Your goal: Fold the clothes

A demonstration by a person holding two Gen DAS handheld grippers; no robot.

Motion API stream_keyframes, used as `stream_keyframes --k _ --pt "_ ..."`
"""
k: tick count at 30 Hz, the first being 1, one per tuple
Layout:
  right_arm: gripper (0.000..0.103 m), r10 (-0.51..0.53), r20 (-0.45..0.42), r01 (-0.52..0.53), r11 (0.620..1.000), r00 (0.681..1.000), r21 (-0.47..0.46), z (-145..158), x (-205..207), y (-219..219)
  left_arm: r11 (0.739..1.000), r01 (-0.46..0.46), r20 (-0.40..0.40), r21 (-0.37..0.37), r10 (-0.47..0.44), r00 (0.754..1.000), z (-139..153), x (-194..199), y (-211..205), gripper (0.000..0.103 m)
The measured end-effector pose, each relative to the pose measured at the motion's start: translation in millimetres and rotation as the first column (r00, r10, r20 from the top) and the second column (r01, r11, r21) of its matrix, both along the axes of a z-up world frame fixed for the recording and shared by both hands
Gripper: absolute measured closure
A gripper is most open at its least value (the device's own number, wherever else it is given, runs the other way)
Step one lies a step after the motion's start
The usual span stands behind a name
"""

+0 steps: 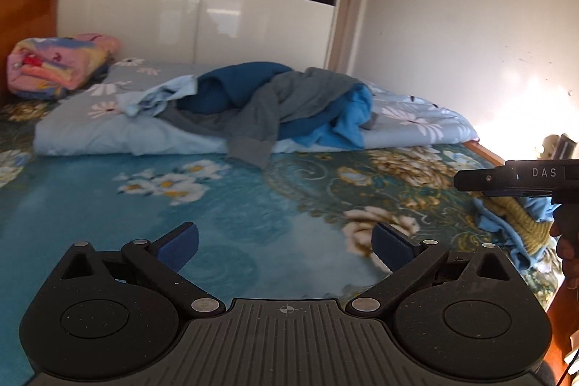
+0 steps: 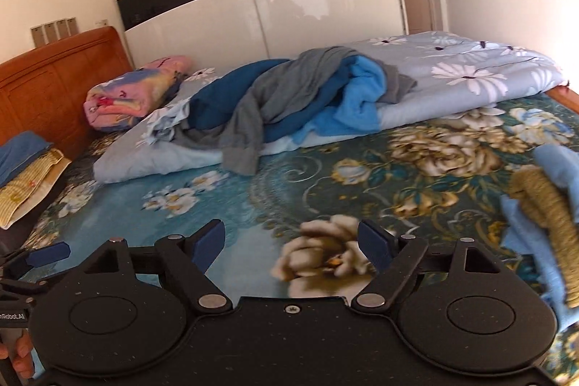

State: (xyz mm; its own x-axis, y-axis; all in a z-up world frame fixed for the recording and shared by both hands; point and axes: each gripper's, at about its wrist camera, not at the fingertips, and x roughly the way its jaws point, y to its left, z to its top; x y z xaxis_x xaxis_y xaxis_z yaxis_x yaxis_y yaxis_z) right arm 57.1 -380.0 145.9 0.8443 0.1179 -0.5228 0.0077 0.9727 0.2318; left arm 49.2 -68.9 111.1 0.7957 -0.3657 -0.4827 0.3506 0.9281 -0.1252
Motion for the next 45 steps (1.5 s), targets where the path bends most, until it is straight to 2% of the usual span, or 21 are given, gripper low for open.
stream_keyframes --k 4,9,13,16,21,26,33,40,45 --pt "0.014 0.062 -0.003 -0.062 0.998 0.998 -0.013 -15.8 -0.5 55.9 0.995 -0.097 -0.001 0.009 0.097 0.995 -11.1 -15.4 43.8 0.0" --pt "0.001 0.126 0.016 -0.125 0.992 0.992 -0.036 -41.1 -16.5 113.5 0.981 -0.193 -0.04 -0.019 0.193 0.98 -28.9 -33.5 78.8 0.0" --pt "0.001 0.173 0.021 -0.172 0.984 0.985 -0.049 -62.5 -35.1 146.8 0.97 -0.242 -0.052 -0.002 0.242 0.969 -47.9 -49.2 93.1 0.0" --pt "0.001 0.154 0.021 -0.153 0.987 0.988 -0.053 -78.8 -50.8 161.9 0.964 -0.258 -0.041 0.068 0.261 0.964 -59.2 -58.9 92.7 0.0" --pt "0.001 0.095 0.004 -0.095 0.993 0.995 -0.07 -98.7 -71.3 169.2 0.955 -0.274 -0.061 0.116 0.282 0.957 -76.7 -67.6 88.2 0.0" --pt "0.001 0.053 -0.035 -0.056 0.994 0.998 -0.091 -114.7 -84.4 163.7 0.964 -0.254 -0.096 0.078 0.26 0.961 -88.2 -73.7 82.4 0.0" --pt "0.001 0.047 -0.061 -0.052 0.995 0.997 -0.086 -125.2 -91.4 155.2 0.97 -0.231 -0.127 0.072 0.239 0.963 -99.3 -76.3 72.1 0.0" --pt "0.001 0.047 -0.082 -0.052 0.997 0.996 -0.064 -132.0 -91.0 151.5 0.962 -0.256 -0.136 0.096 0.267 0.954 -104.6 -73.1 71.8 0.0" --pt "0.001 0.046 -0.089 -0.051 0.997 0.995 -0.057 -134.3 -90.8 149.6 0.961 -0.252 -0.121 0.113 0.265 0.957 -105.3 -74.3 70.1 0.0"
